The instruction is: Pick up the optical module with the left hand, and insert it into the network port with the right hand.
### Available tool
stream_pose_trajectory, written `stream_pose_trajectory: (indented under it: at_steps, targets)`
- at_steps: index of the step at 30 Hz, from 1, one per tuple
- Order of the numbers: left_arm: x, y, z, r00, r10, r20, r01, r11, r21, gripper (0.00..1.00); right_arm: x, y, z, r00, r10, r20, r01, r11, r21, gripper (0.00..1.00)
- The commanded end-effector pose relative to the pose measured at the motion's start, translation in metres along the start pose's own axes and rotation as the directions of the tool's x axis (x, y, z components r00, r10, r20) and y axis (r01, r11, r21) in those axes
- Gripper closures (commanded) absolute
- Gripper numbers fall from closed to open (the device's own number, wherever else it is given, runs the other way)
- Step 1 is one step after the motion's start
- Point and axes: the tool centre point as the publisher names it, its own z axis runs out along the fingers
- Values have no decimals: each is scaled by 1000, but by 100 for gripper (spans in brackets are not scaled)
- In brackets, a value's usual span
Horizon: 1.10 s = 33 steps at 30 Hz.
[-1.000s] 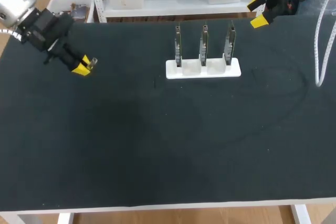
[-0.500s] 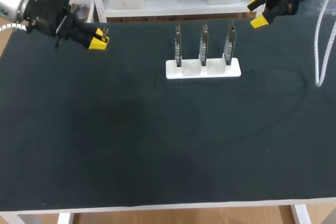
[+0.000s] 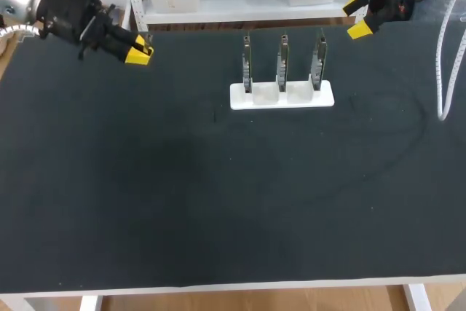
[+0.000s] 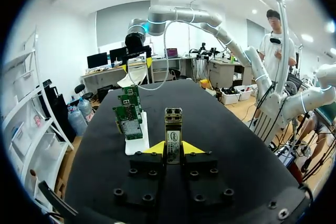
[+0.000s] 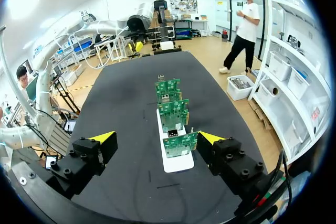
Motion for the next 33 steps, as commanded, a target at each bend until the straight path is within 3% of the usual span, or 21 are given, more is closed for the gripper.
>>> stream_pose_trajectory:
  at_steps: [1, 6, 11, 13, 20, 28, 33]
  targets:
    - [1, 2, 0, 1000, 1, 1, -1, 1000, 5, 100, 0, 3, 0, 1000, 1, 0, -1, 1000, 7, 0]
    - [12, -2, -9, 998, -60, 11, 60, 998, -25, 100, 0, 3, 0, 1000, 1, 0, -1, 1000, 7, 0]
    - [-24, 24, 7, 998, 32, 51, -30, 998, -46, 100, 0, 3, 0, 1000, 1, 0, -1, 1000, 7, 0]
    - [-41, 34, 18, 992, 71, 101, -69, 997, -26, 100, 0, 3, 0, 1000, 1, 0, -1, 1000, 7, 0]
    - [-95, 62, 50, 973, 185, 135, -191, 981, 31, 100, 0, 3, 0, 1000, 1, 0, -1, 1000, 7, 0]
    - [-117, 89, 69, 969, 173, 179, -186, 981, 60, 100, 0, 3, 0, 1000, 1, 0, -1, 1000, 7, 0]
    - [-119, 102, 69, 979, 109, 174, -110, 994, -1, 100, 0, 3, 0, 1000, 1, 0, -1, 1000, 7, 0]
